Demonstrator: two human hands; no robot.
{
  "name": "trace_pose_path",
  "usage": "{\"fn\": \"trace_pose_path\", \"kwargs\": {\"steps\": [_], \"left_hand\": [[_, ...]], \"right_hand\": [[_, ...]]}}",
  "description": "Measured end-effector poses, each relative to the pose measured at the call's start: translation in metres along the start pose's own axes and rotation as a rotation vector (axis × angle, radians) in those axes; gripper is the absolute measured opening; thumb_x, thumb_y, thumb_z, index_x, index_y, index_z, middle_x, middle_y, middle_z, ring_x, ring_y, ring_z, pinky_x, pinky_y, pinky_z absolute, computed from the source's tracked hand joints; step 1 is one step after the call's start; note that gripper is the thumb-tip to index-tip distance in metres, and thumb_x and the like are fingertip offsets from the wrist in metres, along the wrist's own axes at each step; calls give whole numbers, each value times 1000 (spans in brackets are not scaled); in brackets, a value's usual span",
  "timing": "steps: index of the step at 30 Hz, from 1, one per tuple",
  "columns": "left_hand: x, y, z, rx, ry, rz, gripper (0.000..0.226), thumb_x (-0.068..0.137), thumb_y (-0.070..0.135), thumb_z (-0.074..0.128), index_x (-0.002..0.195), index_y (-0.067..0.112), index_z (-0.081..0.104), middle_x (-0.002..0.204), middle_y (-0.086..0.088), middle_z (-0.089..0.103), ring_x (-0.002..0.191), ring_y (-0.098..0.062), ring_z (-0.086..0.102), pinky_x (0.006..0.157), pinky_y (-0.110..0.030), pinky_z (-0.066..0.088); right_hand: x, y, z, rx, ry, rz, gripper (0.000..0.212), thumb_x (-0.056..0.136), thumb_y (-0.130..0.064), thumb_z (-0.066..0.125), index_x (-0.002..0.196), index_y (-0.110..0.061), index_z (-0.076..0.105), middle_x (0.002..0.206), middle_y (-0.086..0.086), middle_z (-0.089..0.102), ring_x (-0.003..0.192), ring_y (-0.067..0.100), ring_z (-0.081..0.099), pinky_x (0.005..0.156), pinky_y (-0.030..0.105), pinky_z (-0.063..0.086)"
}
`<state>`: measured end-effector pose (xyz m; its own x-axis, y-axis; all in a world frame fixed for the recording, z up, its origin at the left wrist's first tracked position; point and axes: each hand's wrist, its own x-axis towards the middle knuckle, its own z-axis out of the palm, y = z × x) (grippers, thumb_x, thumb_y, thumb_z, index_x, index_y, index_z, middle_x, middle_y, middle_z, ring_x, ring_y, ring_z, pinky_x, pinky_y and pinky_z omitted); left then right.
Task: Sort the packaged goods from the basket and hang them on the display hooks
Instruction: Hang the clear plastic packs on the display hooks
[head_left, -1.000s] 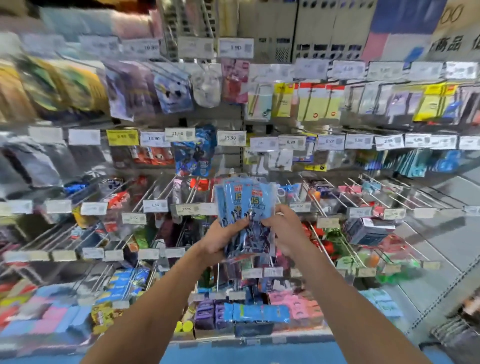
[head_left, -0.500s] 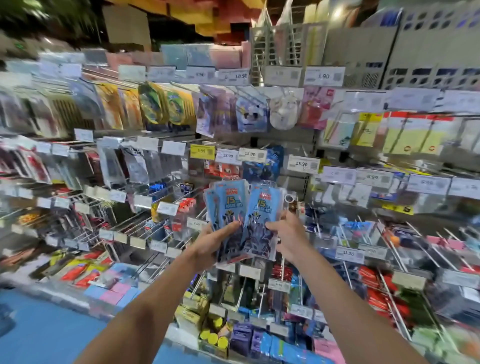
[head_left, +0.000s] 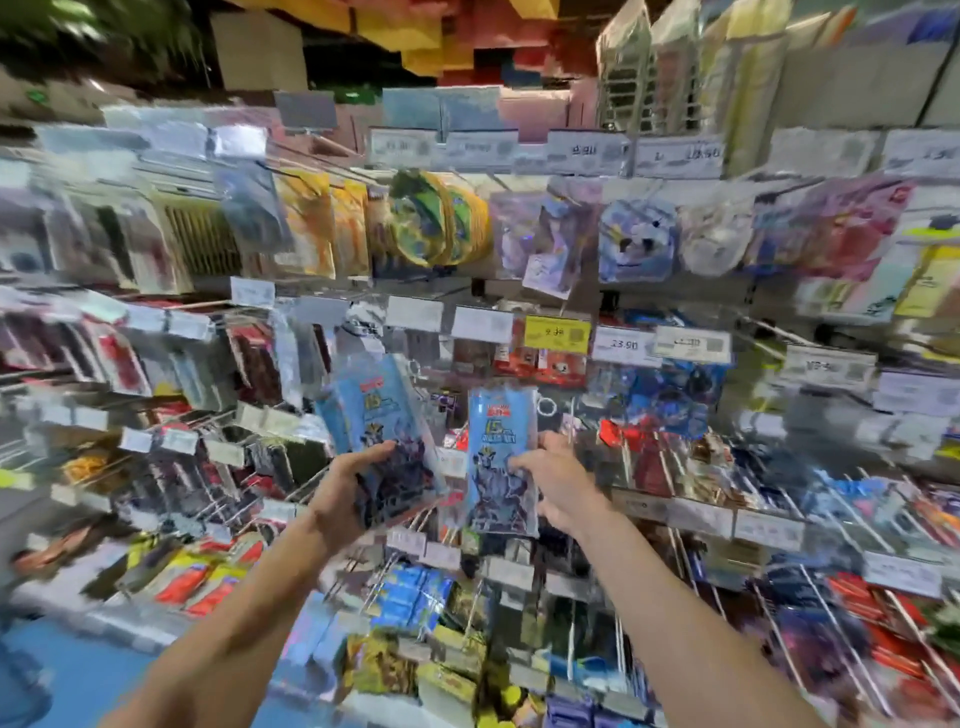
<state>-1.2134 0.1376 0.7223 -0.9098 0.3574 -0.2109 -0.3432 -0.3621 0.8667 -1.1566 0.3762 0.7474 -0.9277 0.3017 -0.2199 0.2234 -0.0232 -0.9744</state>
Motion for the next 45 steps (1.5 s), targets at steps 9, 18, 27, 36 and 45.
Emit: {"fn": "trace_pose_path", "kwargs": {"steps": [9, 18, 27, 36, 45], "left_hand": [[47, 66, -71, 17, -18, 7, 34, 88, 13, 52, 118, 5, 64, 95, -14, 78, 79, -31, 77, 71, -54, 64], [64, 132, -40, 85, -225, 186, 12, 88, 11, 51, 84, 2, 58, 59, -2, 67, 45, -12, 60, 40, -16, 45], [84, 163, -33, 125, -374, 223, 54, 41, 19, 78, 92, 4, 64, 77, -10, 72, 65, -24, 71, 58, -29, 60], [96, 178, -28, 78, -400, 237, 24, 80, 12, 57, 104, 11, 62, 84, -6, 71, 75, -23, 70, 75, -39, 58], [102, 180, -30, 92, -461, 204, 31, 69, 12, 60, 100, 8, 60, 81, -8, 70, 71, -25, 71, 64, -39, 62]], "right_hand": [[50, 6, 81, -42, 165, -14, 19, 82, -7, 62, 100, -8, 60, 93, 17, 66, 70, 25, 56, 58, 35, 43], [61, -20, 103, -75, 210, -28, 27, 93, 1, 47, 111, -16, 57, 108, 9, 66, 96, 22, 60, 73, 35, 46], [79, -28, 105, -43, 220, -89, 31, 101, 9, 42, 111, -18, 51, 102, -3, 62, 91, 9, 58, 66, 21, 44], [96, -36, 129, 74, 232, -232, 23, 91, 6, 68, 110, -4, 58, 101, 6, 69, 92, 16, 64, 89, 31, 56], [115, -37, 138, -8, 209, -226, 21, 86, -12, 79, 98, -24, 67, 103, 1, 76, 104, 26, 70, 96, 50, 57]]}}
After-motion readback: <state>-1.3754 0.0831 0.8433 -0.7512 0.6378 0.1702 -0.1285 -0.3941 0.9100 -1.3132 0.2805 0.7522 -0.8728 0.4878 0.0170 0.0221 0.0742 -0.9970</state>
